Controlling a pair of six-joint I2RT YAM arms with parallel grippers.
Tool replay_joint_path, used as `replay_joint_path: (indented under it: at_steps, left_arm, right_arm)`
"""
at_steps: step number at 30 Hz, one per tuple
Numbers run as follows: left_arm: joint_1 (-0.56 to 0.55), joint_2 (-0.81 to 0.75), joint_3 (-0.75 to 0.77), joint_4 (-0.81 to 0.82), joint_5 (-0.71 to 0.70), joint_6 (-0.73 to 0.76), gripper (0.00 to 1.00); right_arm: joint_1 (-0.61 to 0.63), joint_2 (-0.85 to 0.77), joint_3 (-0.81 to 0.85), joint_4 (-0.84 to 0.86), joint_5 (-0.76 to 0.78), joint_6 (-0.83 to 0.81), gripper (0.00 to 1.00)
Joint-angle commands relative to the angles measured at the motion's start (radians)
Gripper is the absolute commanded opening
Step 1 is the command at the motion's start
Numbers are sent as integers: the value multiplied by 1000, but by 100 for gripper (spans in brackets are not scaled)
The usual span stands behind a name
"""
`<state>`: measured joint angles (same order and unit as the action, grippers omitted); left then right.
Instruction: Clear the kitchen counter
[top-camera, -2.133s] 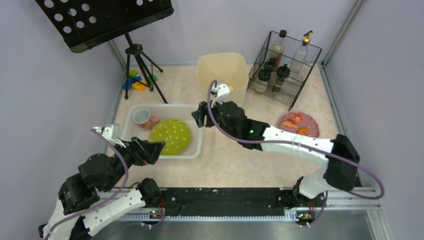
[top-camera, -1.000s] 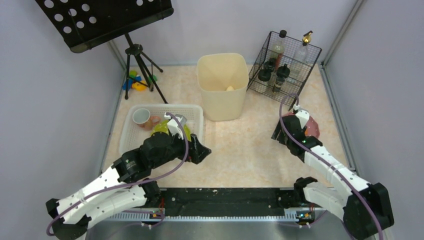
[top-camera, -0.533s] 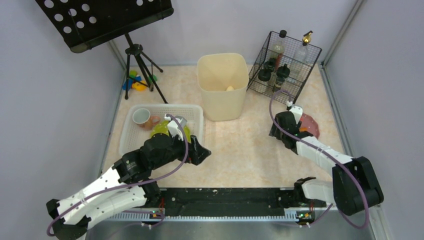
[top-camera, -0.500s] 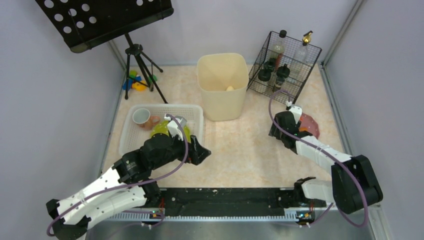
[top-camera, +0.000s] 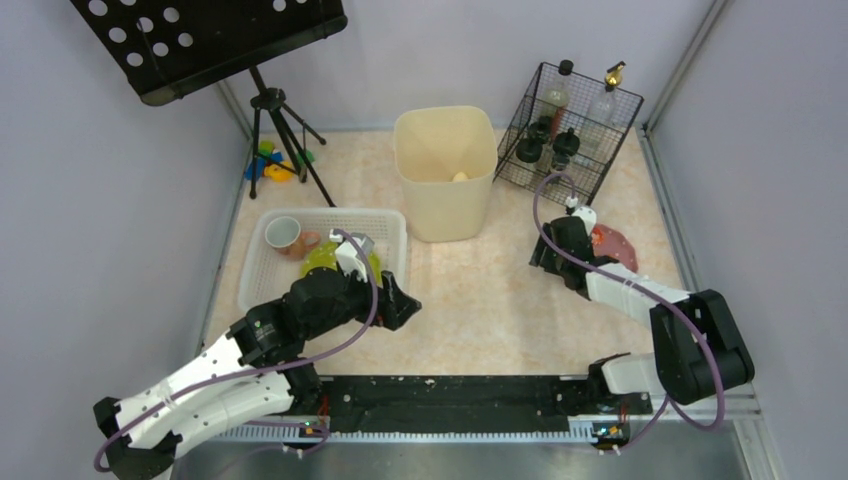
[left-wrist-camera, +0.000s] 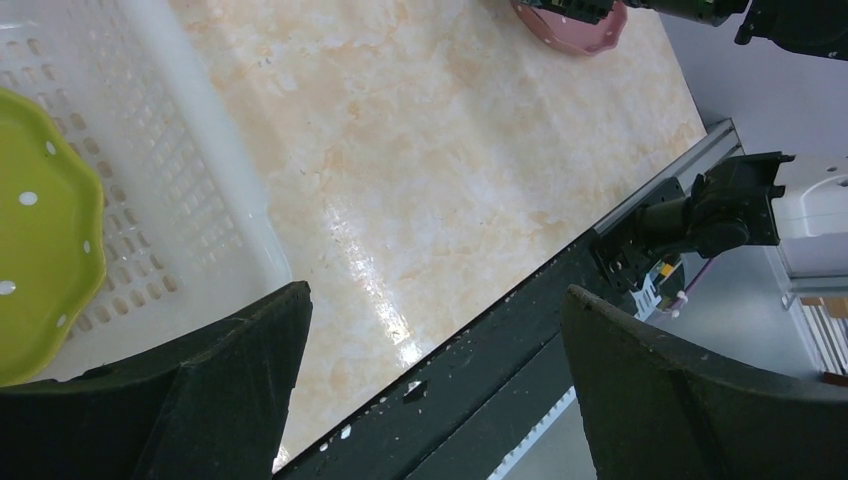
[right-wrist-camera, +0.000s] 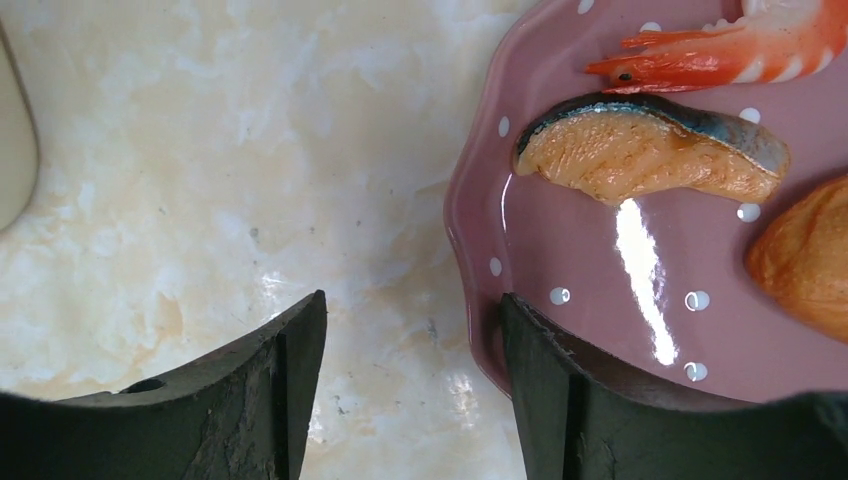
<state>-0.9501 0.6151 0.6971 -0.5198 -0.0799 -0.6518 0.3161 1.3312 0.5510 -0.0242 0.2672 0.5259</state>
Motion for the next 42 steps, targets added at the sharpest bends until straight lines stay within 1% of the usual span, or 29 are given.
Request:
replay_joint_path:
  at_steps: [1, 6, 10, 20, 25, 29, 36, 39, 42]
  left_arm:
    - [2, -12, -7, 33, -24, 1, 99]
    - [2, -12, -10, 33, -29, 0, 99]
    - [2, -15, -7, 30, -33, -1, 99]
    - [2, -38, 10, -4, -53, -2, 99]
    - [2, -52, 15, -19, -60, -4, 99]
    - [2, -56, 19, -29, -65, -7, 99]
    - [3, -62, 25, -48, -65, -14, 99]
    - [2, -64, 29, -58, -70, -16, 99]
    - [2, -59, 26, -57, -60, -25, 99]
  right_arm:
    - [4, 20, -33, 42, -153, 65, 63]
    - [23, 25, -54, 60, -198, 89, 63]
    - [77, 22, -52, 63, -220, 118, 63]
    - [286, 15, -72, 83, -178, 219, 63]
    - [436, 34, -99, 115, -139, 294, 63]
    - [571, 81, -96, 140, -93, 355, 63]
    - [745, 180, -69, 208, -74, 438, 63]
    - [803, 213, -41, 216, -56, 458, 64]
    - [822, 198, -24, 206, -43, 456, 64]
